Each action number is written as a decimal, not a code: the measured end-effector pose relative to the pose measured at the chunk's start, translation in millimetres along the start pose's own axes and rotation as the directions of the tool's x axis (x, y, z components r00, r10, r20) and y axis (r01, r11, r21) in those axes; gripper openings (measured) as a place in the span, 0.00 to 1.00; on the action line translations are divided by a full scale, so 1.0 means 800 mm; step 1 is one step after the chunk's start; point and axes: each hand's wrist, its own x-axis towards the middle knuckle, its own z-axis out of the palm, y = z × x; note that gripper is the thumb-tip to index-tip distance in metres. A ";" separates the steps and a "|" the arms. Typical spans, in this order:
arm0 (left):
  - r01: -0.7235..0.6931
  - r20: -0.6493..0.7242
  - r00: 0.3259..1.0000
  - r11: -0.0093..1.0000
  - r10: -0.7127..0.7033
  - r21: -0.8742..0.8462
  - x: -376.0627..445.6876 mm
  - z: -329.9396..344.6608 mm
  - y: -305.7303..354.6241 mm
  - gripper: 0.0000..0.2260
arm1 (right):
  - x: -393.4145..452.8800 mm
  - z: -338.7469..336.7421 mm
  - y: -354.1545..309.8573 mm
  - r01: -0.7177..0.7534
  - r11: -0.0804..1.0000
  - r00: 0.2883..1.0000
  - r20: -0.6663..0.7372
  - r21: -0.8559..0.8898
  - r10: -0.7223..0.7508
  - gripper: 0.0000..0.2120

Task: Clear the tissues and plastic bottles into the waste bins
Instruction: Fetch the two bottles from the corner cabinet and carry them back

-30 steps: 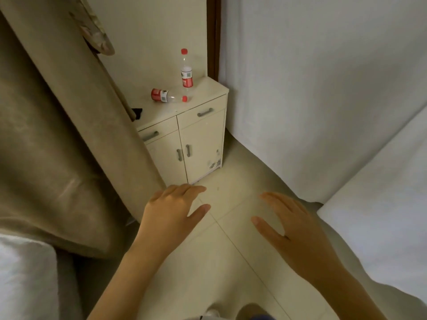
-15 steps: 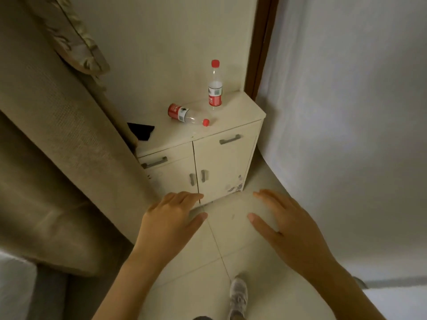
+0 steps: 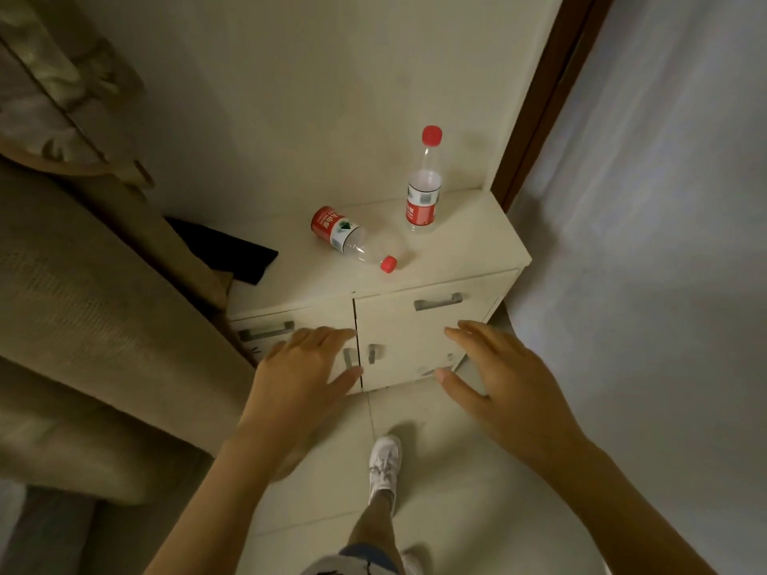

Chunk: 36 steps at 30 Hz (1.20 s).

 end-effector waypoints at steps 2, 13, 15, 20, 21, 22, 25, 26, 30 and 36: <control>0.012 0.029 1.000 1.000 -0.011 -0.029 0.056 0.008 -0.011 0.24 | 0.045 0.003 0.008 0.004 1.000 1.000 -0.027 -0.020 -0.005 0.34; -0.040 0.178 0.984 0.974 -0.001 0.224 0.330 0.084 -0.094 0.37 | 0.243 0.018 0.052 -0.095 0.995 0.995 -0.015 0.022 0.096 0.37; -0.069 0.210 0.978 0.970 0.019 0.234 0.350 0.101 -0.111 0.35 | 0.263 0.024 0.058 -0.107 0.994 0.994 -0.009 0.032 0.108 0.37; -0.183 0.241 0.963 0.949 0.121 0.255 0.383 0.116 -0.137 0.31 | 0.306 0.033 0.071 -0.135 0.987 0.991 0.018 0.084 0.133 0.37; -0.177 0.253 0.961 0.952 0.111 0.252 0.387 0.112 -0.139 0.32 | 0.314 0.033 0.072 -0.146 0.984 0.989 0.015 0.099 0.145 0.37; -0.158 0.264 0.960 0.961 0.096 0.225 0.388 0.108 -0.141 0.33 | 0.321 0.033 0.074 -0.159 0.980 0.987 0.014 0.117 0.158 0.37; 0.007 0.259 0.966 0.999 -0.018 0.042 0.377 0.088 -0.147 0.36 | 0.343 0.037 0.082 -0.222 0.943 0.973 -0.003 0.247 0.229 0.41; 0.079 0.228 0.971 0.996 -0.065 -0.052 0.369 0.077 -0.146 0.37 | 0.349 0.040 0.085 -0.248 0.914 0.964 -0.013 0.321 0.266 0.43; 0.443 0.243 0.892 0.635 -0.381 -0.632 0.343 0.051 -0.135 0.35 | 0.380 0.050 0.094 -0.269 0.782 0.923 -0.081 0.562 0.376 0.49; 0.480 0.360 0.784 0.125 -0.505 -0.868 0.362 0.052 -0.112 0.25 | 0.433 0.074 0.104 -0.186 0.656 0.901 -0.139 0.731 0.410 0.51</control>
